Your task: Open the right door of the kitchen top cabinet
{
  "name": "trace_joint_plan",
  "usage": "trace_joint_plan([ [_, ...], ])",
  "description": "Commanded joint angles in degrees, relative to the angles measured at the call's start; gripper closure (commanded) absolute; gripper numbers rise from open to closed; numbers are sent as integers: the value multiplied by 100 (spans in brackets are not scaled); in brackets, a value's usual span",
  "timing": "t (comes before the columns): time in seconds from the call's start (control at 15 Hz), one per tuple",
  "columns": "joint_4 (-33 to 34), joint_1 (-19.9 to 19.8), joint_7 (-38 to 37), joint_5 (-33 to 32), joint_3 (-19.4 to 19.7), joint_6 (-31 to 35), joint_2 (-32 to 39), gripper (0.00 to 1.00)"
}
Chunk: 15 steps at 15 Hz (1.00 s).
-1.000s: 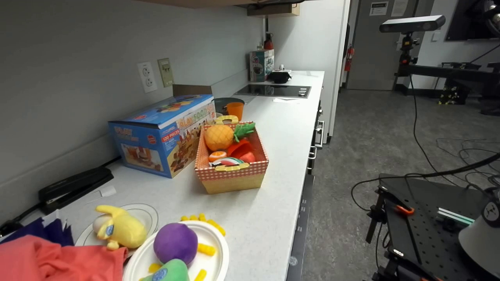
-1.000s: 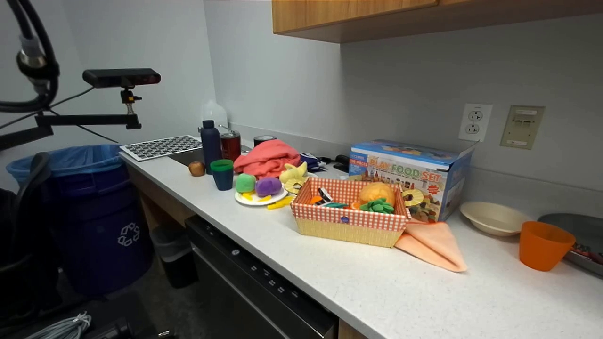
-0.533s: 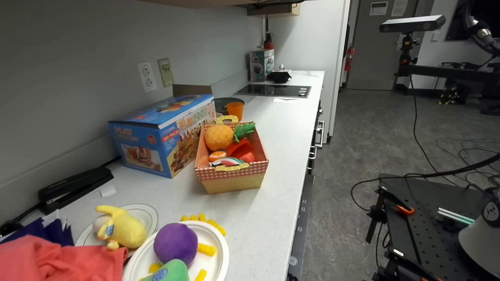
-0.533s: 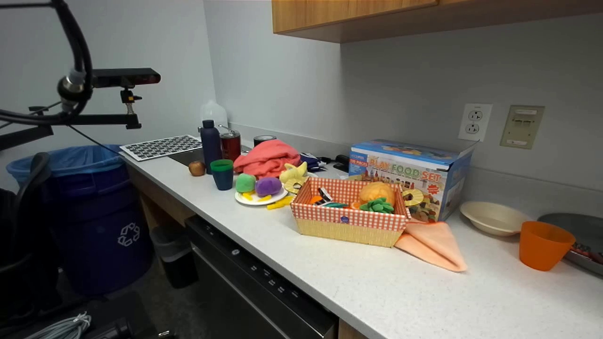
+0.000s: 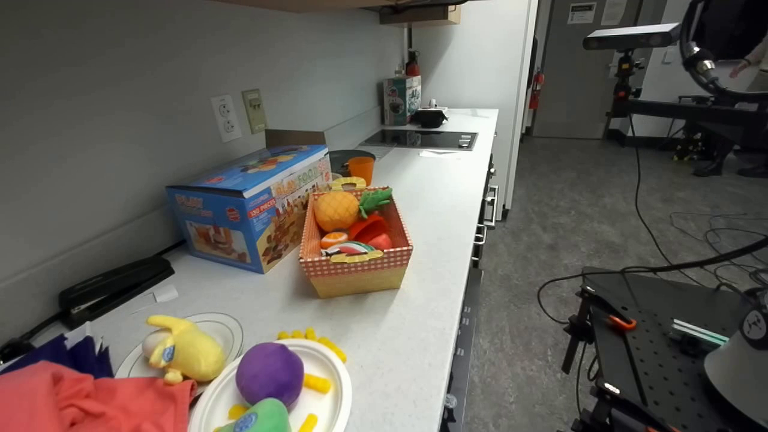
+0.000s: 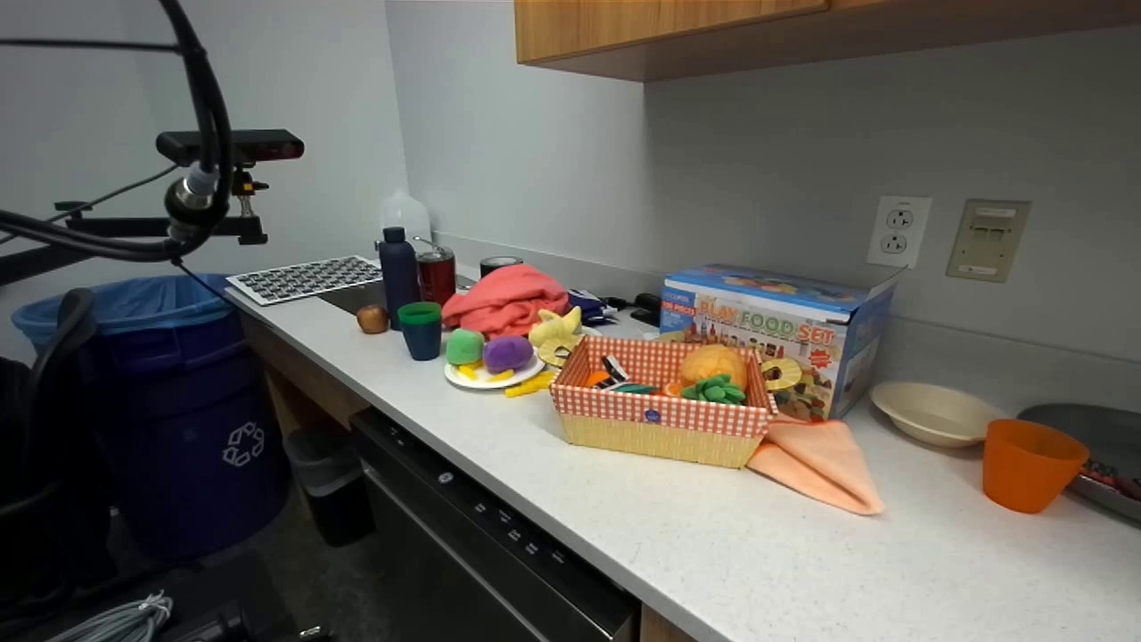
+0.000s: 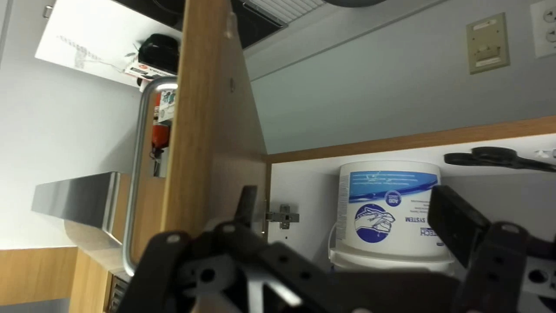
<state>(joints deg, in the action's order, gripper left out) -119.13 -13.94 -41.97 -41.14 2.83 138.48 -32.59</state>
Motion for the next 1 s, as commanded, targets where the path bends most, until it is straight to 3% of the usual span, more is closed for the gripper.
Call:
trace_joint_plan([
  [0.0,269,-490,56,-329,-205,-106,225,0],
  [0.6,100,-908,-242,-1024,-13,-476,-87,0],
  [0.67,60,-724,-107,-872,15,-420,-29,0],
  [0.93,61,-785,-139,-938,75,-423,-54,0],
])
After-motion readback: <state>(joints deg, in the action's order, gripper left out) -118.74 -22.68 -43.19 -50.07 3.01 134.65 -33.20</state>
